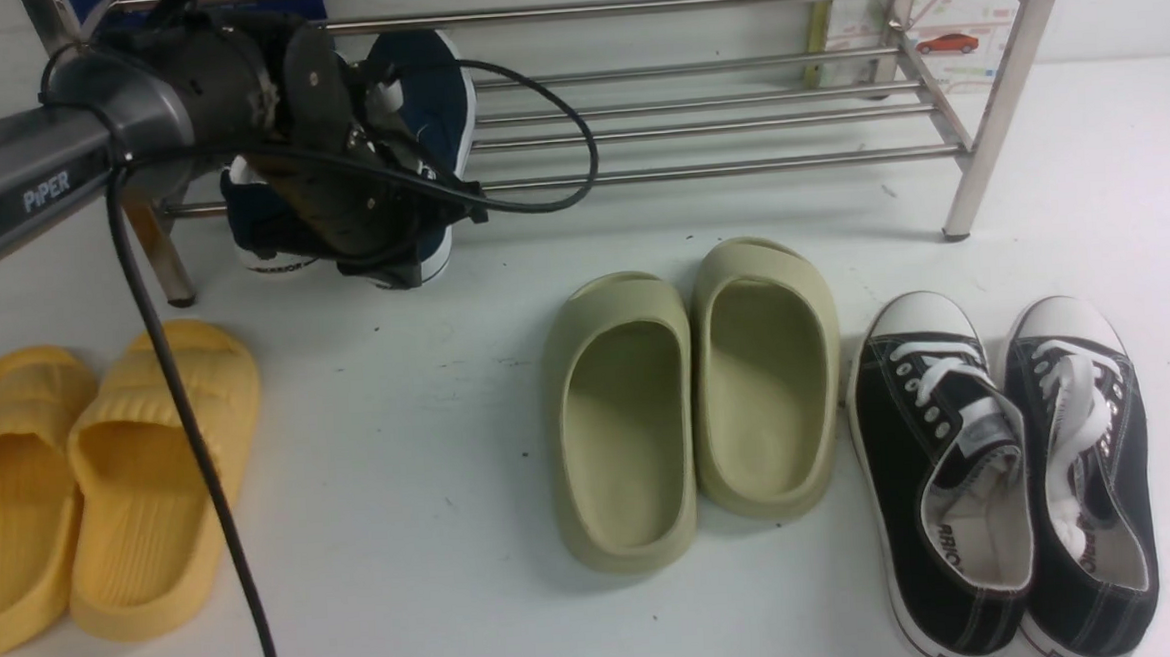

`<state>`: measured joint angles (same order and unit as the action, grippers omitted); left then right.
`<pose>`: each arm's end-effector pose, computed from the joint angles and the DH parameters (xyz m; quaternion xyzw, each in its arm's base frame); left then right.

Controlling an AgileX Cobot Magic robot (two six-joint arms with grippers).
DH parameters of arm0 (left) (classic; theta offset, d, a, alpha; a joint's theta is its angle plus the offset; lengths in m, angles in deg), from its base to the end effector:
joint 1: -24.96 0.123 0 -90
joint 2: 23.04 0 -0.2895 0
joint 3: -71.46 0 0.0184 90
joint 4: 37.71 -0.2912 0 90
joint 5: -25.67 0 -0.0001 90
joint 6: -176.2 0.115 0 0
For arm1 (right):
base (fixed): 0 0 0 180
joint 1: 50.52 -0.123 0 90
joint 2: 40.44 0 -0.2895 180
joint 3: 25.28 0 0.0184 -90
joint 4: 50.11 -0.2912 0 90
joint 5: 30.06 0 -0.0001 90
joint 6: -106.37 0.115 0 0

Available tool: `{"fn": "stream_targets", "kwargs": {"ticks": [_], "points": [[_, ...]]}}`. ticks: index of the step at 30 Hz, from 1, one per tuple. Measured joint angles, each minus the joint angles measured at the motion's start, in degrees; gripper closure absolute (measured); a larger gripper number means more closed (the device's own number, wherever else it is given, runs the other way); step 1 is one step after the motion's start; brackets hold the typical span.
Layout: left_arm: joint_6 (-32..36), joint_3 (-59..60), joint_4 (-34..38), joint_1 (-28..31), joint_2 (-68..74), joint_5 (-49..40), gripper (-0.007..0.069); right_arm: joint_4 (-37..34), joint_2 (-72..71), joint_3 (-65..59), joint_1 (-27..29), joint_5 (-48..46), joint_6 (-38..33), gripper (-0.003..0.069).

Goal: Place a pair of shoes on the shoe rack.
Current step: Use the left arm to put a shoe into the shoe rack

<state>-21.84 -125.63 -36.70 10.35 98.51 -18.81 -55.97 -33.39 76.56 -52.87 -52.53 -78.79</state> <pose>0.4809 -0.1268 0.2163 -0.0332 0.9629 -0.0826 0.2548 0.1106 0.0090 0.1664 -0.0263 0.8063 0.0292 0.5902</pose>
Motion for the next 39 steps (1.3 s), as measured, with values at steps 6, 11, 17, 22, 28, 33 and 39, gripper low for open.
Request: {"fn": "stream_targets", "kwargs": {"ticks": [6,11,17,22,28,33,39], "points": [[-1.86,-3.22,-1.7,-0.1,0.0,-0.15,0.0638,0.0,0.0,0.0,0.0,0.0,0.0,0.0419],[-2.9,-3.4,-2.31,-0.22,0.71,0.19,0.0638,0.0,0.0,0.0,0.0,0.0,0.0,0.0419],[-4.93,-3.6,-2.98,-0.26,1.69,0.65,0.0638,0.0,0.0,0.0,0.0,0.0,0.0,0.0419],[-6.41,-3.77,-4.92,-0.53,1.69,1.27,0.0624,0.0,0.0,0.0,0.0,0.0,0.0,0.0419],[-6.6,-3.77,-5.17,-0.58,1.69,1.51,0.0493,0.0,0.0,0.0,0.0,0.0,0.0,0.0419],[-6.08,-3.77,-4.92,-0.58,1.69,0.44,0.0421,0.0,0.0,0.0,0.0,0.0,0.0,0.0419],[-3.08,-3.77,-2.02,-0.16,-0.79,-3.67,0.0397,0.0,0.0,0.0,0.0,0.0,0.0,0.0419]]}}
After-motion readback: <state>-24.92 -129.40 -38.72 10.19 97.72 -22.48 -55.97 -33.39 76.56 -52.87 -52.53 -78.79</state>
